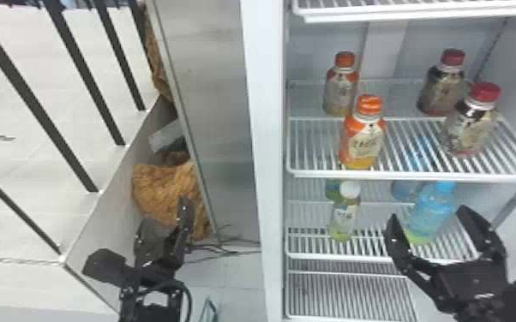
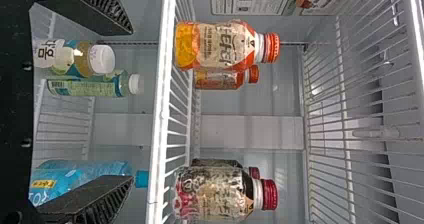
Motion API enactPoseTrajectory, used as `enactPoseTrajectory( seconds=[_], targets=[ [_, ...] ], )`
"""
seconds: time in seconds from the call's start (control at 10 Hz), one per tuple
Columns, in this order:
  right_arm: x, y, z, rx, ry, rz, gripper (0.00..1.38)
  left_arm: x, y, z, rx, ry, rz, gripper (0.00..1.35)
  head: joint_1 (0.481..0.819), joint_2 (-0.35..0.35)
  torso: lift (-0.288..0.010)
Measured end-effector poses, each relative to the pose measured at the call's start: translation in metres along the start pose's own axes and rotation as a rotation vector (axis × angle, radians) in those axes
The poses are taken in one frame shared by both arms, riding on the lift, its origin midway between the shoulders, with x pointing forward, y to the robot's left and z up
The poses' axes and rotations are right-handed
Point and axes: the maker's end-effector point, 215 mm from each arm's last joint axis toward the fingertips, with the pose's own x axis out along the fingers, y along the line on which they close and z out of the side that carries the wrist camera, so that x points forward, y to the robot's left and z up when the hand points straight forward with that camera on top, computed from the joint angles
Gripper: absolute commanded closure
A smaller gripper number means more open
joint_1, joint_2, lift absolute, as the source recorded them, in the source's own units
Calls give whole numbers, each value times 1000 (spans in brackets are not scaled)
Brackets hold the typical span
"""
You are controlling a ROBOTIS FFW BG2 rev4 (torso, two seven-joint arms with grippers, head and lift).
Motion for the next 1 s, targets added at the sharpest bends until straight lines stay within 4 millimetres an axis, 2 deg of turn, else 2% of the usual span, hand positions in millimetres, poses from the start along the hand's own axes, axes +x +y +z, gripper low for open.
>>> enactPoseTrajectory(
  seconds=[1.0],
  targets=[
    [0, 0, 0, 0, 0, 0, -2, 0, 0, 0, 0, 0, 0, -2, 695, 93, -40]
  ],
)
